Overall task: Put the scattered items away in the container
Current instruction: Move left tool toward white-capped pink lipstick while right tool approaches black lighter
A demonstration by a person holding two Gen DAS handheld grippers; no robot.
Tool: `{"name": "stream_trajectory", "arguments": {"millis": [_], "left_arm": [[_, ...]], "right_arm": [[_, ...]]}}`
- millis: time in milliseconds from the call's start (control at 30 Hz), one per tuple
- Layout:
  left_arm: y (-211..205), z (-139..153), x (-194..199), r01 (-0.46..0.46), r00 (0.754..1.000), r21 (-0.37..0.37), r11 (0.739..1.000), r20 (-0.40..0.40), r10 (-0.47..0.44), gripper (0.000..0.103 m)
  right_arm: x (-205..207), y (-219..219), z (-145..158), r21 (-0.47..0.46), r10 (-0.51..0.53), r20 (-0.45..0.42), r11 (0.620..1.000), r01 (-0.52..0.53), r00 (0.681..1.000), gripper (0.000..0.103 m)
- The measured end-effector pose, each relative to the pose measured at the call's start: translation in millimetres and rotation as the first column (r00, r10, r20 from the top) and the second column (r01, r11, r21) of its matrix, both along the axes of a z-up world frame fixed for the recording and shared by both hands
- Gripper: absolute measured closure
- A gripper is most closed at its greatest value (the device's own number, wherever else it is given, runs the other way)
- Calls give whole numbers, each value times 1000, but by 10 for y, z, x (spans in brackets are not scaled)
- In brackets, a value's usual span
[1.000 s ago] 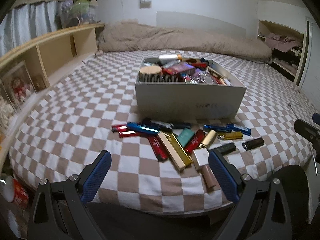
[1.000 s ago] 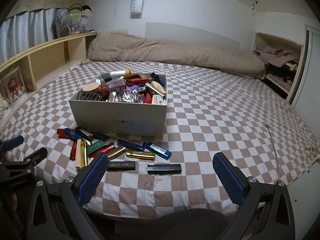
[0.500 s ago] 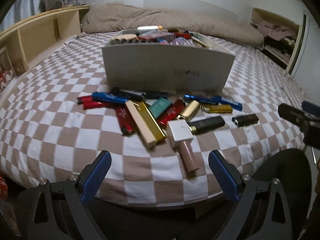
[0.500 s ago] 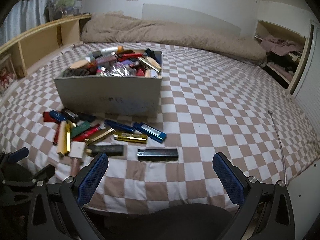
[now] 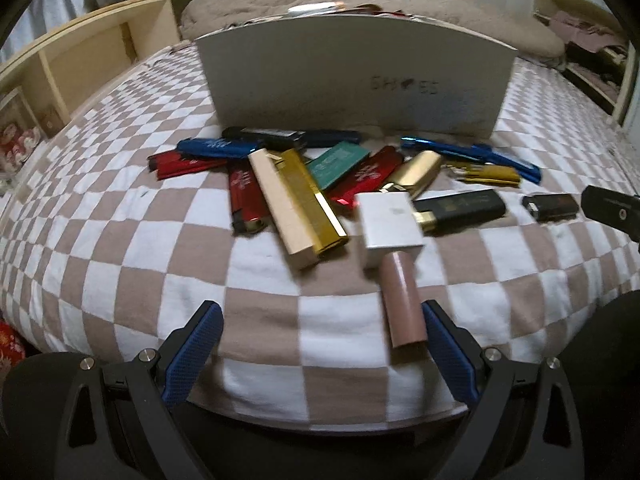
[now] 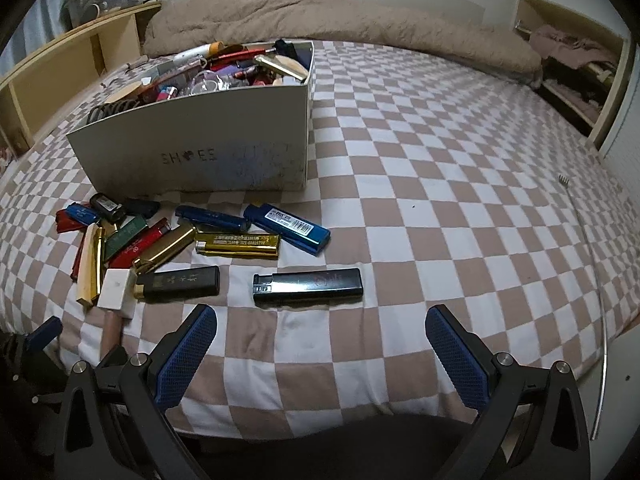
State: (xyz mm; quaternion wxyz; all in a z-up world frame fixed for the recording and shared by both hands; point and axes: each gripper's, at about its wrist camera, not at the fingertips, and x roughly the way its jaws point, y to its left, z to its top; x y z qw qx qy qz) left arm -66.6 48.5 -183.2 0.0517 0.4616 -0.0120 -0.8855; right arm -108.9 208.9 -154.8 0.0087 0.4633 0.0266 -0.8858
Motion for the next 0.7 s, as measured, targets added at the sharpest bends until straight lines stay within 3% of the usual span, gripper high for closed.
{"name": "stream_trajectory", "arguments": {"millis": [300, 700], "left_arm": [[-300, 4, -68, -111, 994, -30, 993, -2, 111, 4], [-694, 4, -321, -206, 979, -55, 977, -20, 205, 0]], "right_arm": [[-188, 78, -151, -121, -1, 73, 993, 10, 997, 0], [-260, 123, -268, -128, -26, 133, 991, 43, 991, 0]]}}
